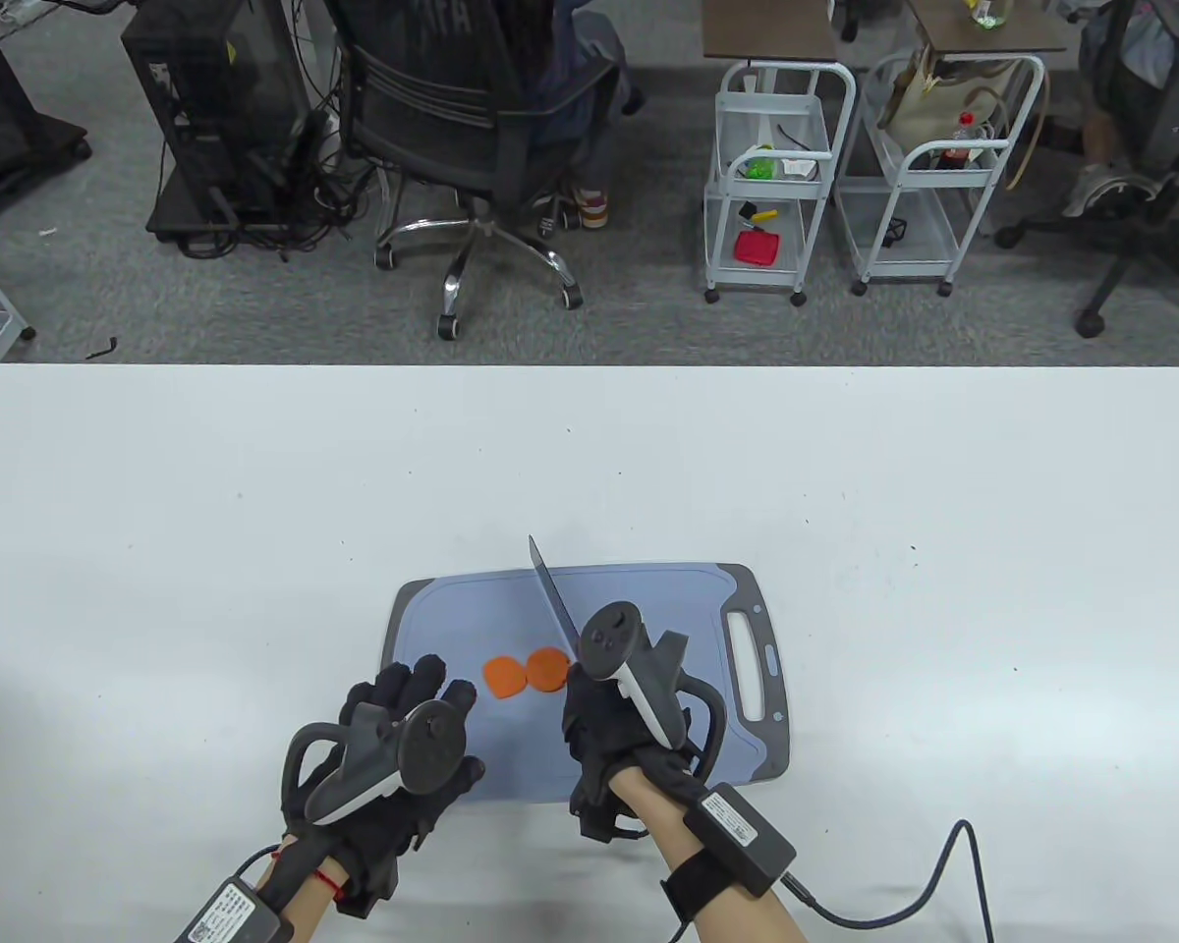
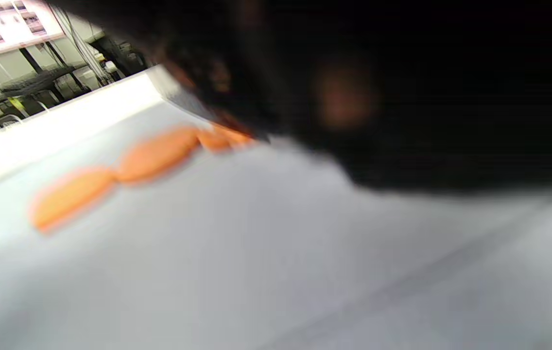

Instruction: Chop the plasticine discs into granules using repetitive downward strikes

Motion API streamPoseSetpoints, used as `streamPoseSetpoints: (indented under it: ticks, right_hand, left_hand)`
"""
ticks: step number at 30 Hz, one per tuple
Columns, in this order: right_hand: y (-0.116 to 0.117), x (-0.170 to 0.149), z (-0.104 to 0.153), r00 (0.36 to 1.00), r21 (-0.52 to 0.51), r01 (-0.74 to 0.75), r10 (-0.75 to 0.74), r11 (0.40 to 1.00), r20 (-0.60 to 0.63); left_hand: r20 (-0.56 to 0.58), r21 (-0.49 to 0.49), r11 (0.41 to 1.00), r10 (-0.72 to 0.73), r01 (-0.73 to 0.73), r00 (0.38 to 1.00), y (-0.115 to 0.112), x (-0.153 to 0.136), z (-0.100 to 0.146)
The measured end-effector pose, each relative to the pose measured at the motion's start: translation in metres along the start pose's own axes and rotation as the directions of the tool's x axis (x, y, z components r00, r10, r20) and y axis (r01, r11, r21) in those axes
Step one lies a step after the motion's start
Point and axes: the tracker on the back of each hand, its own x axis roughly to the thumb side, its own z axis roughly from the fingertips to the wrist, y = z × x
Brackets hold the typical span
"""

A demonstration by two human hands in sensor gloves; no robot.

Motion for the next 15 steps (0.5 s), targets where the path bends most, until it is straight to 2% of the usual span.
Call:
streamPoseSetpoints:
  ticks: [3, 8, 12, 15]
  right_hand:
    - [0.002, 0.003, -0.002, 1.0, -0.023, -0.015, 0.016, 1.0, 0.019]
    - [-0.003, -0.002, -0.011, 0.998, 0.03, 0.07, -0.07, 0.997, 0.007]
    - [-0.012, 0.001, 0.007, 0.993, -0.037, 0.103, -0.101, 0.994, 0.064]
    - [-0.01, 0.004, 0.015, 0.997, -0.006, 0.076, -0.076, 0.997, 0.032]
  left_hand:
    - [0.0, -0.003, 1.0, -0.003, 0.003, 1.0, 0.0, 0.001, 0.0]
    - [0.002, 0.004, 1.0, -0.004, 0.004, 1.0, 0.0, 0.001, 0.001]
    - [0.003, 0.0, 1.0, 0.004, -0.004, 1.0, -0.001, 0.001, 0.0]
    - [0.002, -0.009, 1.0, -0.008, 0.008, 1.0, -0.003, 0.001, -0.001]
